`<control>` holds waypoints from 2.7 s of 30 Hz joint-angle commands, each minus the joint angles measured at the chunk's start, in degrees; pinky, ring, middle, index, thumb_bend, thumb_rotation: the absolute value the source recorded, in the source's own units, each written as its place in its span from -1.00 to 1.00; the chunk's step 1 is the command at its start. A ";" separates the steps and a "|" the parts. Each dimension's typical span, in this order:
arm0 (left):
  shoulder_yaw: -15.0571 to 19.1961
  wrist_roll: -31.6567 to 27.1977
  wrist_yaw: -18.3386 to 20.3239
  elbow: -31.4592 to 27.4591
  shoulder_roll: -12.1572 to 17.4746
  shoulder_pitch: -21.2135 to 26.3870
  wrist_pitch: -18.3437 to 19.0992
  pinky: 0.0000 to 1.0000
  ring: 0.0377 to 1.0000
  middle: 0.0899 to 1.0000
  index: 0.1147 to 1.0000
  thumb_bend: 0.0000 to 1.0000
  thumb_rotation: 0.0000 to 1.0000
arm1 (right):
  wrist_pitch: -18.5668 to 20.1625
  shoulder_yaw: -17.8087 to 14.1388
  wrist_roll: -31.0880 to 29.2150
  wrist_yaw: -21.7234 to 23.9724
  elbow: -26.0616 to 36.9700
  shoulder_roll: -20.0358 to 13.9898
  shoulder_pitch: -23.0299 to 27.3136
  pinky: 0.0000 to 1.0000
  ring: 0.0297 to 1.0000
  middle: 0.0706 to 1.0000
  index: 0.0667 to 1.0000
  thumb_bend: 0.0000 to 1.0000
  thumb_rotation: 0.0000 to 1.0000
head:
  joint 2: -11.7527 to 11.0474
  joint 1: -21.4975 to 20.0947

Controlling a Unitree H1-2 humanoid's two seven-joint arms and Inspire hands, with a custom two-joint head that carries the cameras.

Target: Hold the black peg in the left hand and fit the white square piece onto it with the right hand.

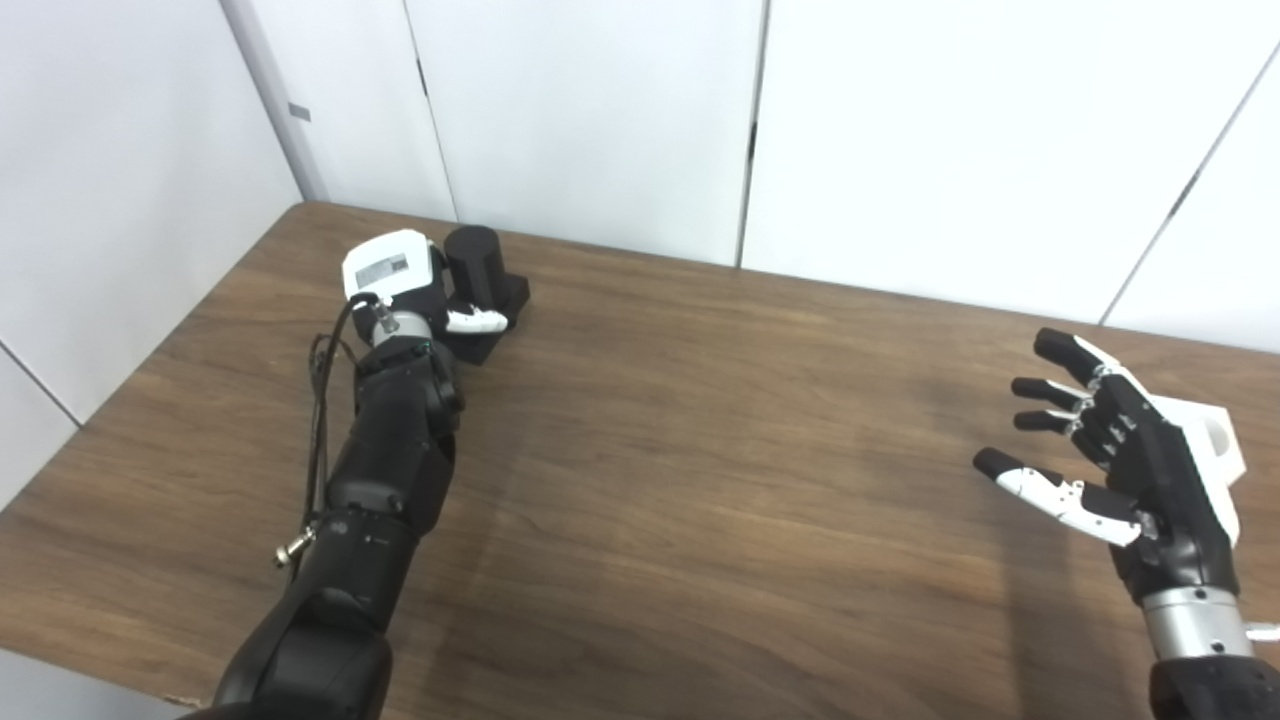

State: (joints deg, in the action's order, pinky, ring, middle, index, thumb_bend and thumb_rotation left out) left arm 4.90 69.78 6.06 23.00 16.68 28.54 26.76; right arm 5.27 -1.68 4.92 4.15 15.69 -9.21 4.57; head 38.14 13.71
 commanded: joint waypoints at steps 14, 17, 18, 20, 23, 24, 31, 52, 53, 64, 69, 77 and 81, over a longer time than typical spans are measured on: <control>-1.92 -2.24 -4.55 3.35 2.88 3.05 0.15 0.36 0.81 0.89 0.48 0.88 0.01 | -0.07 -0.94 -0.38 -0.29 2.90 -0.53 1.32 0.27 0.43 0.67 0.59 0.20 -0.95 | 0.41 -0.38; -2.57 -3.48 -6.17 4.58 3.31 3.13 0.14 0.34 0.78 0.86 0.47 0.86 -0.06 | 0.08 -1.02 -0.30 -0.21 3.04 -0.60 1.31 0.26 0.44 0.67 0.59 0.18 -0.95 | 0.48 -0.26; -2.81 -3.94 -6.60 4.92 3.48 3.12 0.14 0.34 0.77 0.85 0.46 0.86 -0.08 | 0.09 -1.01 -0.24 -0.22 3.07 -0.58 1.31 0.26 0.44 0.67 0.59 0.18 -0.95 | 0.53 -0.31; -3.33 -4.78 -7.19 5.34 3.85 3.06 0.14 0.34 0.76 0.84 0.45 0.84 -0.12 | -0.04 -1.01 -0.23 -0.19 3.04 -0.56 1.33 0.26 0.44 0.67 0.59 0.17 -0.96 | 0.57 -0.35; -4.34 -6.32 -8.25 5.65 4.52 2.85 0.13 0.33 0.75 0.81 0.37 0.82 -0.20 | 0.00 -0.99 -0.28 -0.13 3.05 -0.56 1.33 0.28 0.45 0.68 0.60 0.17 -0.98 | 0.71 -0.39; -4.64 -6.95 -8.77 5.78 4.72 2.79 0.12 0.33 0.74 0.80 0.33 0.81 -0.24 | -0.05 -0.98 -0.21 -0.13 2.99 -0.58 1.32 0.28 0.45 0.68 0.61 0.17 -0.98 | 0.71 -0.39; -6.71 -11.46 -11.15 5.81 6.02 2.38 0.04 0.29 0.69 0.71 0.16 0.72 -0.49 | -0.16 -0.94 -0.62 0.09 2.75 -0.58 1.29 0.26 0.46 0.69 0.60 0.18 -0.99 | 0.73 -0.34; -10.61 -17.71 -11.22 3.81 8.24 0.94 -0.19 0.26 0.63 0.63 -0.15 0.05 -0.86 | -0.18 -1.08 0.15 -0.21 3.18 -0.75 1.07 0.25 0.42 0.64 0.57 0.18 -0.91 | 1.48 -0.57; -10.72 -18.71 -11.29 3.67 8.40 0.75 -0.84 0.26 0.63 0.63 -0.16 0.05 -0.86 | -0.06 -1.12 0.19 -0.25 3.25 -0.73 1.11 0.24 0.42 0.64 0.57 0.18 -0.90 | 1.47 -0.62; -13.20 -28.54 -5.59 1.83 11.70 -0.34 -8.72 0.40 0.74 0.69 -0.16 0.05 -0.88 | 0.24 -1.24 0.12 -0.11 3.47 -0.75 1.42 0.24 0.45 0.66 0.57 0.17 -0.92 | 1.50 -0.84; -14.04 -33.18 -2.02 0.53 13.76 -0.90 -14.31 0.42 0.77 0.73 -0.15 0.05 -0.87 | 0.39 -1.18 0.26 -0.12 3.69 -0.69 1.40 0.25 0.45 0.66 0.57 0.17 -0.90 | 1.56 -0.84; -15.27 -38.90 1.03 0.40 15.69 -1.84 -25.78 0.58 0.78 0.69 -0.15 0.05 -0.87 | 0.06 -1.00 0.54 -0.20 3.44 -0.55 1.46 0.25 0.44 0.66 0.57 0.17 -0.92 | 1.64 -1.30; -16.13 -41.03 2.20 0.87 16.12 -2.15 -32.83 0.65 0.81 0.68 -0.15 0.05 -0.87 | -0.03 -1.03 0.22 -0.13 3.34 -0.44 1.50 0.26 0.44 0.66 0.56 0.18 -0.88 | 1.63 -1.46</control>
State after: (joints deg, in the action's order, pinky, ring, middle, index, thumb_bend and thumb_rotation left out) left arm -11.08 29.59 7.91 24.38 31.44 25.00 -3.20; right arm 6.44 -2.56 5.47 4.17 16.59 -9.25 4.48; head 39.73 12.22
